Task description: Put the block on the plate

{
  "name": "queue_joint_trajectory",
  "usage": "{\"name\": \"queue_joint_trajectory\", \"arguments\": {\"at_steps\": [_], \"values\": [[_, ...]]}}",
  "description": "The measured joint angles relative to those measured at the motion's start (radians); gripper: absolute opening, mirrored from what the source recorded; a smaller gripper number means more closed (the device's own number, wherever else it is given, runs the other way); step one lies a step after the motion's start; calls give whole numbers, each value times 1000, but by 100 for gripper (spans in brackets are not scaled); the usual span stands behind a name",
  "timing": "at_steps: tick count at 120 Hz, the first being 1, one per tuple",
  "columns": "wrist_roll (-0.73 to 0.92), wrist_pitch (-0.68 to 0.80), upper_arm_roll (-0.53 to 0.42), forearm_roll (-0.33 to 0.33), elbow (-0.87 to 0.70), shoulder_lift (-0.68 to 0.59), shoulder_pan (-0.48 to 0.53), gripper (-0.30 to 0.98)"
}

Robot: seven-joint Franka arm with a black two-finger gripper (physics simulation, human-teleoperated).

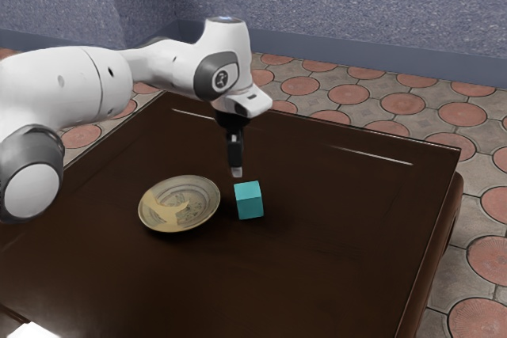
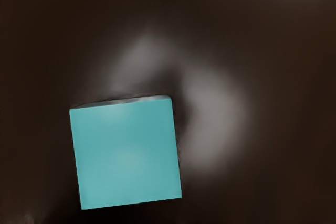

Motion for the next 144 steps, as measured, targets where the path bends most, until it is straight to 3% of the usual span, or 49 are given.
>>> {"name": "queue_joint_trajectory", "arguments": {"at_steps": [74,80,90,102,124,144], "values": [[-96,242,1,-60,-22,201,2,69],[-101,249,1,-60,-22,205,3,63],[-108,258,2,-59,-23,205,3,42],[-116,266,2,-54,-22,203,1,37],[-129,258,5,-48,-44,139,2,37],[-137,248,5,-46,-247,-62,32,35]]}}
